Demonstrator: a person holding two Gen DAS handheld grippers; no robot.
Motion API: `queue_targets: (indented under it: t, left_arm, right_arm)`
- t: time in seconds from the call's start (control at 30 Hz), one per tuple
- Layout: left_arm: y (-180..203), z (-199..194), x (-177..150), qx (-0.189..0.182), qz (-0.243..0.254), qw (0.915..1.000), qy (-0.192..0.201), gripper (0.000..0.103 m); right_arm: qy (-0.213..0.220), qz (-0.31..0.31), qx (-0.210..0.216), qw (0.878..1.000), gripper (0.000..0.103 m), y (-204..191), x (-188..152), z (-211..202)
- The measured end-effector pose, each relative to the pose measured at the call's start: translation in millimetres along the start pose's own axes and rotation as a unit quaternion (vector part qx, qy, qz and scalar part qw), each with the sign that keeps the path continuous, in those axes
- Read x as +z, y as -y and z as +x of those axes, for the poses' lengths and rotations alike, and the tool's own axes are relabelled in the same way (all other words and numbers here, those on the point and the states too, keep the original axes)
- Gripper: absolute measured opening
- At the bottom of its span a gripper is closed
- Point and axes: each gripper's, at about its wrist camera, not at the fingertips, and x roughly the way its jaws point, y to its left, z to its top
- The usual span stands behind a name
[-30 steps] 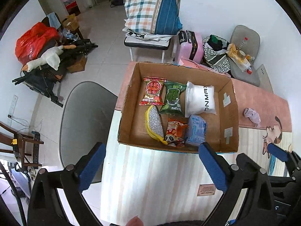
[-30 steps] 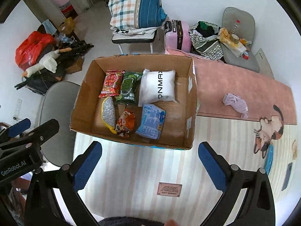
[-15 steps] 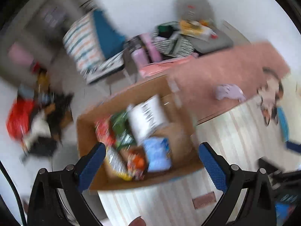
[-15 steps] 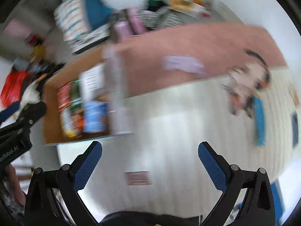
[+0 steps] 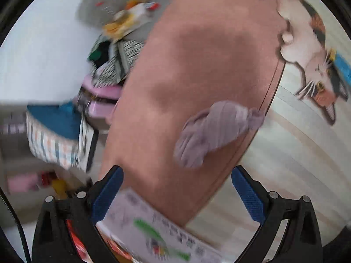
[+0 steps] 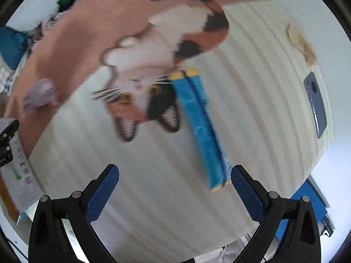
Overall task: Organize soft objects
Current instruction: 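Grasp the lilac sock with the left tool while the right grasps the blue stick pack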
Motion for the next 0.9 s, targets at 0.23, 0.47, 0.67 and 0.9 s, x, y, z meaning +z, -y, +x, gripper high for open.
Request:
queue_targets:
  t: [0.23, 0.47, 0.67, 0.9]
  left_arm:
    - [35.0, 34.2, 30.5, 0.027, 0.112, 0.9932, -0.018, 0.098]
    - [23.3, 39.3, 28.0, -0.081, 0.023, 0.9937, -0.074, 0.040]
    - [4.2, 69.2, -16.3, -0.276, -0.179, 0.9228, -0.201, 0.040]
    - [13.2, 60.4, -38.6, -0.297, -0.221, 0.9168, -0.149, 0.052]
  right_arm:
    - [-0.046, 0.002, -0.013, 0.999, 0.090, 20.3, 26.7, 49.3]
    - [-0.057, -0.014, 0.006, 0.998, 0.058, 13.6, 29.1, 55.9]
    - [-0.052, -0.001, 0.028, 0.998, 0.023, -9.5, 27.9, 49.0]
    - [-0.044, -0.026, -0.005, 0.999, 0.026, -40.6, 31.1, 42.4]
